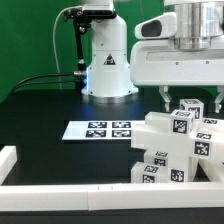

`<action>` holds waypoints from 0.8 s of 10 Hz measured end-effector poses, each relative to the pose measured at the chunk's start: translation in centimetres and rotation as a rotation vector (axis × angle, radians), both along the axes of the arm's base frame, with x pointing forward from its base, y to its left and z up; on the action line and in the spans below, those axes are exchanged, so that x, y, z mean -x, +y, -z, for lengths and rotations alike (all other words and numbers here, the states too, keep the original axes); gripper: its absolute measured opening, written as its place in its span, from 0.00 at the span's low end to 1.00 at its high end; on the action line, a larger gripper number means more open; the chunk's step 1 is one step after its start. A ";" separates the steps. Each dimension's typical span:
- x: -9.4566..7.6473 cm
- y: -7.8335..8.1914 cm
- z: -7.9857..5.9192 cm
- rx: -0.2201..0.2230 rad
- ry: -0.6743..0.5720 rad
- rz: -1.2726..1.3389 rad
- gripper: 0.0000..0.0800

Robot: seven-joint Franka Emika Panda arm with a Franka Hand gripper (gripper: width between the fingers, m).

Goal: Assemble chair

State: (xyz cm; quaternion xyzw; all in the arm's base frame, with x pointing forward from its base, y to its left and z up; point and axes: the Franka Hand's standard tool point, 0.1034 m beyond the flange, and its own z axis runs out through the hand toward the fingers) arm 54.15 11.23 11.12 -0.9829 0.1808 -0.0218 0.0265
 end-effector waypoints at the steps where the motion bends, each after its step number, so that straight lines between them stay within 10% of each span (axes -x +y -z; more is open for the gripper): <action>1: 0.0 0.0 0.0 0.000 0.001 0.007 0.50; 2: 0.0 0.0 0.0 -0.002 0.002 0.037 0.35; 8: -0.2 -0.1 0.0 -0.076 -0.006 0.749 0.35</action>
Offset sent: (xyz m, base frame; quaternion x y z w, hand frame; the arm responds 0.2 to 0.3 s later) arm 0.0000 0.0000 0.0000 0.0000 0.0000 0.1938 0.9810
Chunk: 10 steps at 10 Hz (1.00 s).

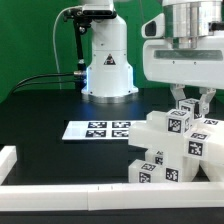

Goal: Assemble chair

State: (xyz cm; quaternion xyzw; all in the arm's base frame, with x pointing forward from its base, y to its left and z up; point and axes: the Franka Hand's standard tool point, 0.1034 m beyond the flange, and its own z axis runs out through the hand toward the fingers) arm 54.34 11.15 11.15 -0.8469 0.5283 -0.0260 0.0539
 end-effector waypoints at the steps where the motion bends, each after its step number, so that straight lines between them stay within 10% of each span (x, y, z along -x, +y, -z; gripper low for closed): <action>1: 0.0 0.1 0.0 -0.021 0.008 0.123 0.35; 10: -0.2 1.0 0.1 -0.159 0.036 0.806 0.35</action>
Offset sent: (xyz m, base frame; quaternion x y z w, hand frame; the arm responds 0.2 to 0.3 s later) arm 0.0018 -0.0014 -0.0005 0.0125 0.0519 0.1375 0.9891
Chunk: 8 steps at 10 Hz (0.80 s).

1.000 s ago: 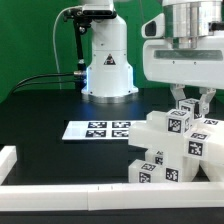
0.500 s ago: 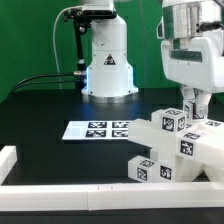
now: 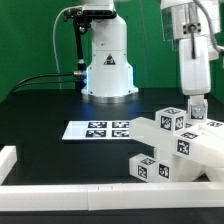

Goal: Assemble chair

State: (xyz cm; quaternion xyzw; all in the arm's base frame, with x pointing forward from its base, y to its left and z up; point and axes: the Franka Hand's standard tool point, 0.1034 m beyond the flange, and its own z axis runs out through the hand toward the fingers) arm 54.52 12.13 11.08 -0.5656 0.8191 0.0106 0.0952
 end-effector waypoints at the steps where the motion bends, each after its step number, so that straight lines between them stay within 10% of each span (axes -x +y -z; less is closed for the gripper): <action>1: 0.0 0.0 0.0 0.005 -0.004 -0.039 0.38; 5: 0.2 0.3 0.0 0.051 -0.025 -0.559 0.77; 8: 0.3 0.3 0.0 0.078 -0.045 -0.774 0.81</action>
Offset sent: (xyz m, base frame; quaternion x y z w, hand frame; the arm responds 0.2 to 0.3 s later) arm 0.0065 0.0078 -0.0002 -0.0299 -0.0254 -0.3483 0.9366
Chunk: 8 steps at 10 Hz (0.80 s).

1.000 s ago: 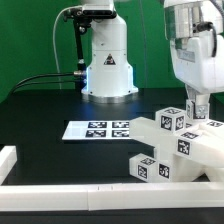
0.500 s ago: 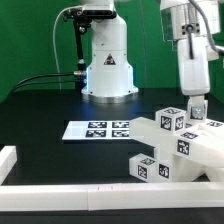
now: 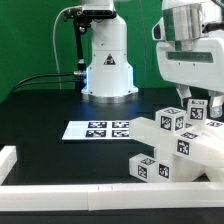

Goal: Assemble chair

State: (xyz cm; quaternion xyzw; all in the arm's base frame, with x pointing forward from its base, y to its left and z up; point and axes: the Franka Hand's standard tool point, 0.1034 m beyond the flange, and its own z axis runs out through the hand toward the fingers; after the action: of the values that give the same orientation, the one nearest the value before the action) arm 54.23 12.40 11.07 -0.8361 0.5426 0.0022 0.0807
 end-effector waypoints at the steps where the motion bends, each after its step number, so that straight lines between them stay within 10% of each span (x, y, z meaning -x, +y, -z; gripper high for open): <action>1: 0.1 -0.1 0.0 0.023 -0.006 -0.104 0.81; 3: -0.5 -0.3 -0.2 0.137 -0.050 -0.382 0.81; 5: -0.4 -0.1 0.0 0.154 -0.065 -0.404 0.81; 7: -0.4 -0.1 0.0 0.149 -0.062 -0.365 0.67; 8: -0.4 -0.1 0.0 0.144 -0.057 -0.311 0.44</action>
Offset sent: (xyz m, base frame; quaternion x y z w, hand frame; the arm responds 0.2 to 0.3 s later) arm 0.0056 -0.0108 0.0040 -0.0273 0.1575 -0.2493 0.9551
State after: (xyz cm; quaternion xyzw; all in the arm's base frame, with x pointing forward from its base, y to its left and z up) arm 54.60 12.32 11.04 -0.9134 0.4029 -0.0479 0.0345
